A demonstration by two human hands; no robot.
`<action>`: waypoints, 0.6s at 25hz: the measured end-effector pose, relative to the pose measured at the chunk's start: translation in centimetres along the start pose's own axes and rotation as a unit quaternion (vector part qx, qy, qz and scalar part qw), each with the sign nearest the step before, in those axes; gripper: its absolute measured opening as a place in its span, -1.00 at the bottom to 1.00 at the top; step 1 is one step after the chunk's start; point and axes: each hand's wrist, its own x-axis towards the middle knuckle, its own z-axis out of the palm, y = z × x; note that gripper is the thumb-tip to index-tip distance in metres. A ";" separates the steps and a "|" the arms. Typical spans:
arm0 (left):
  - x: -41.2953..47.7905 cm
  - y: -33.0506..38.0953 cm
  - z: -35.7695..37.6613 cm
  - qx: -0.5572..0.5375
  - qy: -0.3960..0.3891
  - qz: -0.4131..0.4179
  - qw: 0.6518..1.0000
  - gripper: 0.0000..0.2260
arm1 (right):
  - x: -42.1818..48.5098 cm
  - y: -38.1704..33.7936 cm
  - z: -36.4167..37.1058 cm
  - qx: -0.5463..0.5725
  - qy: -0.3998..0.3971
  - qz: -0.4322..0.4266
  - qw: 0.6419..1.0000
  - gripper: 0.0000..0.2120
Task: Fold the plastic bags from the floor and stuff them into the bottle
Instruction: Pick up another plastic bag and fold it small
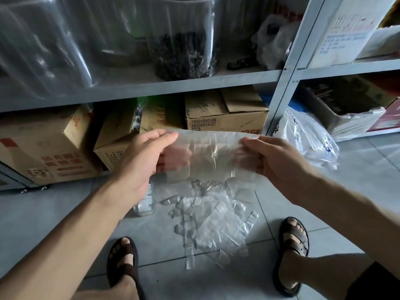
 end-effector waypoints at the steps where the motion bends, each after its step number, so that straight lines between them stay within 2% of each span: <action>1: -0.2 0.1 0.0 -0.005 -0.001 0.004 1.000 -0.85 | -0.1 -0.2 0.2 -0.006 0.009 -0.010 1.000 -0.83; 6: 0.1 -0.2 -0.7 0.031 0.044 0.049 0.997 -0.54 | -0.2 -0.9 1.0 -0.026 0.050 -0.042 0.997 -0.82; 8: 0.2 -0.2 -1.1 0.047 0.033 0.071 0.996 -0.48 | -0.2 -1.0 1.2 -0.032 0.062 -0.042 0.997 -0.82; 10: 0.1 -0.1 -1.1 0.071 0.007 0.089 0.994 -0.55 | -0.2 -1.0 1.4 -0.030 0.064 -0.041 0.997 -0.84; 12: -0.3 0.2 -1.0 0.063 -0.011 0.100 0.993 -0.71 | -0.2 -1.1 1.6 -0.024 0.055 -0.045 0.997 -0.85; 15: -0.3 0.3 -1.1 0.078 -0.001 0.124 0.989 -0.85 | -0.5 -1.1 1.9 -0.006 0.041 -0.063 0.997 -0.88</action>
